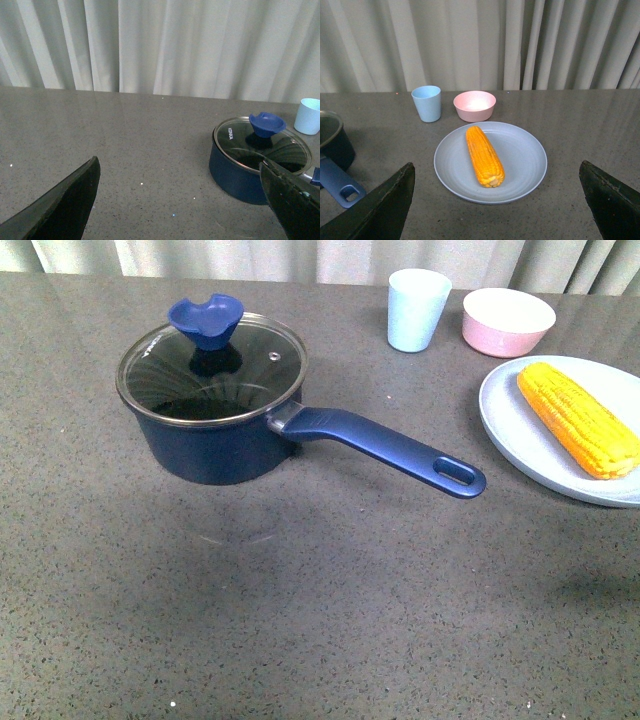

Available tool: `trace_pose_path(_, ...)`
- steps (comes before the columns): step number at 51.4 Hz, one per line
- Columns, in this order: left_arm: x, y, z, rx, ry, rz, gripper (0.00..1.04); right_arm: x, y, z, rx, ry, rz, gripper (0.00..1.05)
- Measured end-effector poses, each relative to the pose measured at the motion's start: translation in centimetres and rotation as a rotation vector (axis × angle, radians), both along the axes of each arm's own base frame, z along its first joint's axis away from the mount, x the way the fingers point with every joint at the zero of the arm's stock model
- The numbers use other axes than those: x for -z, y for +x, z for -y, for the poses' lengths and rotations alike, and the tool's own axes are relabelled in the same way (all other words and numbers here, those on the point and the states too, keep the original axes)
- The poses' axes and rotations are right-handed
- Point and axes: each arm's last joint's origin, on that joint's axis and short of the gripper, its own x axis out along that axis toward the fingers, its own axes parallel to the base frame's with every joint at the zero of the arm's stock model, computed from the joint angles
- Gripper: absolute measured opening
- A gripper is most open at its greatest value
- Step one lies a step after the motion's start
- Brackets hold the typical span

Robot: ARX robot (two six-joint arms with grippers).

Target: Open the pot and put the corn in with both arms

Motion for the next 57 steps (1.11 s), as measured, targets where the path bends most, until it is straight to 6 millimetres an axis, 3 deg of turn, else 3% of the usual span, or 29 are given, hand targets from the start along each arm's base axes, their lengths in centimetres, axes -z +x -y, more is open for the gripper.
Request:
trace_pose_path(38, 0.0, 0.0, 0.0, 0.0, 0.0, 0.0, 0.96, 0.0, 0.0, 0.0, 0.0, 0.0, 0.0, 0.96)
trace_pose_path(46, 0.4, 0.6, 0.2, 0.125, -0.101, -0.357, 0.96, 0.0, 0.0, 0.0, 0.0, 0.0, 0.0, 0.96)
trace_pose_path(57, -0.7, 3.5, 0.5, 0.141, -0.108, -0.367, 0.96, 0.0, 0.0, 0.0, 0.0, 0.0, 0.0, 0.96)
